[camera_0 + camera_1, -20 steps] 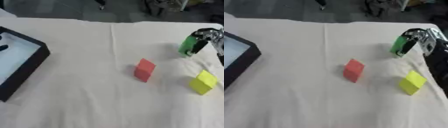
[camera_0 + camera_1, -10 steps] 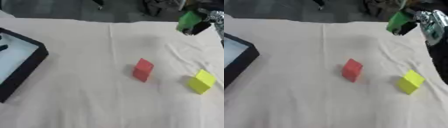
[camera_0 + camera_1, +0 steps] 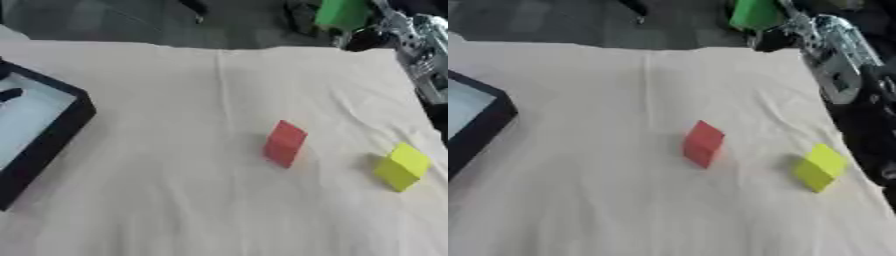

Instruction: Pick up the objects with one hand, pass them to the other hand, and then place them into the box on the other side of the table.

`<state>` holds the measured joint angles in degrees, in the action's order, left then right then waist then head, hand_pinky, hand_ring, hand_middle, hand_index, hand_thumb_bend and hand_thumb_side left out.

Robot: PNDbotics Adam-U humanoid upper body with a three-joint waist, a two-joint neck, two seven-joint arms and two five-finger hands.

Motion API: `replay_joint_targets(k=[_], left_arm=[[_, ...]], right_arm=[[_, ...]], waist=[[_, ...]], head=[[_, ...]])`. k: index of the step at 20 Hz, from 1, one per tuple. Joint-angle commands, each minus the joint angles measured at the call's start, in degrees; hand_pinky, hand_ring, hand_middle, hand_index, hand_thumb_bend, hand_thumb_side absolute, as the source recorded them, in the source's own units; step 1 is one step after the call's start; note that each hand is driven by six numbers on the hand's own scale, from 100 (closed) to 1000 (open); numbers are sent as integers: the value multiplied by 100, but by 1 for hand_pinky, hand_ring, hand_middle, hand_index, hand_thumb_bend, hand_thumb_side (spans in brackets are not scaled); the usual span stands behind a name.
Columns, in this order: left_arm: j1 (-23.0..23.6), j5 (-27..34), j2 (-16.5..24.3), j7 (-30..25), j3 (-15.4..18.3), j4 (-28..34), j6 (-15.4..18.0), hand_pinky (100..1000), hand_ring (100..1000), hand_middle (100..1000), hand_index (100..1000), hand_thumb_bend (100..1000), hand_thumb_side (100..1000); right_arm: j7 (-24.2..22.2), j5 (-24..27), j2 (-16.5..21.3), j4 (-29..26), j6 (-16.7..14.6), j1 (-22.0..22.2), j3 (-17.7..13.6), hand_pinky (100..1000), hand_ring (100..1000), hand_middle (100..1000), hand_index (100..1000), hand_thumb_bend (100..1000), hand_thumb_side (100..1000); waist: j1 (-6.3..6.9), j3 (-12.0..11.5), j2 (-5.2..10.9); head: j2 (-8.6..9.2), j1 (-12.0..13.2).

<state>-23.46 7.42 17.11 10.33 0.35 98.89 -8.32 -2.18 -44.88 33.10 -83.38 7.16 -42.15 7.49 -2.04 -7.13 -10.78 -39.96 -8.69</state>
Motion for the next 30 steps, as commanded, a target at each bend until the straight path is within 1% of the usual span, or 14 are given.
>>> replay_joint_targets(k=[1, 5, 10, 13, 16, 17, 18, 22, 24, 28, 29, 30], left_arm=[[-134, -203, 82, -153, -118, 316, -217, 764, 875, 833, 817, 190, 681], [-190, -482, 111, -367, -333, 542, -688, 769, 881, 840, 819, 186, 671], [-301, -834, 330, -789, -796, 844, -1309, 780, 891, 854, 833, 177, 667], [-403, -1105, 468, -1091, -1077, 1017, -1604, 786, 898, 860, 840, 175, 655], [-539, -1436, 505, -1355, -1302, 1114, -1876, 795, 902, 864, 844, 202, 635], [-592, -1527, 500, -1436, -1372, 1118, -1949, 797, 903, 866, 846, 211, 635], [-642, -1580, 490, -1514, -1434, 1115, -2007, 799, 906, 869, 848, 221, 632], [-832, -2047, 407, -1793, -1645, 1067, -2168, 809, 912, 875, 852, 260, 586], [-896, -2250, 341, -1887, -1717, 1022, -2223, 814, 917, 880, 856, 298, 550], [-979, -2573, 205, -1983, -1786, 934, -2330, 835, 930, 882, 849, 416, 498], [-995, -2642, 177, -1977, -1794, 919, -2366, 842, 932, 880, 849, 432, 492], [-1006, -2702, 154, -1980, -1807, 904, -2398, 878, 946, 883, 860, 468, 499]], right_arm=[[484, -248, -169, -339, -129, 34, 83, 792, 673, 534, 679, 100, 100], [1029, -466, -323, -460, -439, 115, 307, 787, 670, 534, 677, 100, 100], [1450, -746, -470, -613, -782, 112, 543, 778, 661, 532, 673, 100, 100], [1572, -846, -589, -707, -909, 120, 678, 776, 659, 533, 673, 111, 100], [1494, -938, -695, -743, -1079, 119, 888, 775, 660, 535, 674, 108, 100], [1445, -948, -735, -735, -1139, 116, 960, 774, 660, 533, 675, 235, 100], [1399, -959, -774, -719, -1200, 111, 1027, 773, 659, 534, 674, 109, 100], [1350, -1050, -918, -629, -1480, 58, 1288, 759, 648, 531, 670, 133, 100], [1362, -1142, -981, -579, -1640, 24, 1409, 753, 647, 531, 670, 138, 100], [1402, -1294, -1145, -488, -1820, -17, 1542, 750, 645, 530, 668, 137, 100], [1414, -1326, -1182, -474, -1839, -19, 1557, 749, 644, 530, 668, 137, 100], [1425, -1352, -1213, -463, -1855, -20, 1570, 749, 643, 529, 667, 135, 100]], waist=[[102, -6, 53], [114, 7, 48], [156, 36, 59], [192, 52, 76], [215, 55, 94], [219, 57, 100], [222, 58, 104], [228, 50, 113], [226, 45, 113], [224, 32, 114], [226, 28, 115], [227, 26, 115]], head=[[112, 31], [130, 56], [131, 70], [107, 88], [94, 112], [87, 122], [81, 137], [74, 196], [66, 228], [50, 255], [50, 264], [50, 273]])
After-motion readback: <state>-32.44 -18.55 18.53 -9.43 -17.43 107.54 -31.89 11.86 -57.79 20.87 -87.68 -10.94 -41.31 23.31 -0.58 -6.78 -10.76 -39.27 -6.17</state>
